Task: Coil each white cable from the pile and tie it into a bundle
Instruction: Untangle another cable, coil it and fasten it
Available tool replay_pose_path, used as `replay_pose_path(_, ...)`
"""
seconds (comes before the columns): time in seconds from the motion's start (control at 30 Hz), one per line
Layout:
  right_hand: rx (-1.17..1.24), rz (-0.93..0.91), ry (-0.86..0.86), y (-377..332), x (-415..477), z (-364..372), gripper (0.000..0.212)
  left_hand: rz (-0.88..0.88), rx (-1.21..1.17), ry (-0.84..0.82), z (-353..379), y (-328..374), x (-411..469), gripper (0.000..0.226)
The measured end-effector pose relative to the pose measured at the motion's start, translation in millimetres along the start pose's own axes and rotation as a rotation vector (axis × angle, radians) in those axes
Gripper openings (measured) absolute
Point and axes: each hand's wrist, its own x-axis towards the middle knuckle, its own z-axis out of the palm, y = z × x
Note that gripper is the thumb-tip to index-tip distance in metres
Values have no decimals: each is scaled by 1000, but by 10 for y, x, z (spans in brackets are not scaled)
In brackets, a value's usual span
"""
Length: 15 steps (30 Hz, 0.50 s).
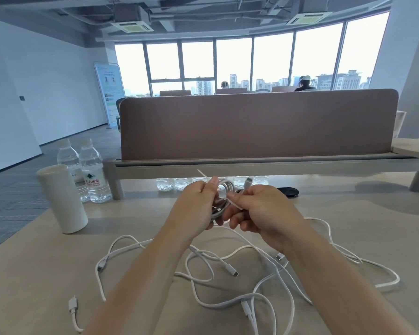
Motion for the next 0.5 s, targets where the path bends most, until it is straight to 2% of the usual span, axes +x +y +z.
replay_pose_path(0.03, 17, -1, -2, 2, 5, -4, 17, 2, -12, -13, -4, -7, 5, 41)
replay_pose_path(0.1, 31, 0, -10, 4, 18, -32, 27, 13, -37, -72, -16, -7, 6, 44)
replay_pose_path(0.23, -15, -8, -60, 2, 16, -108, 19, 50, -96, -160, 1, 42, -60, 41)
replay_pose_path(0.37, 20, 5, -67, -4, 22, -106, 15, 69, -48, -70, 45, 52, -76, 38)
replay_pose_path(0.5, 47, 88, -25, 5, 47, -77, 33, 34, -51, 31, -2, 45, -46, 35)
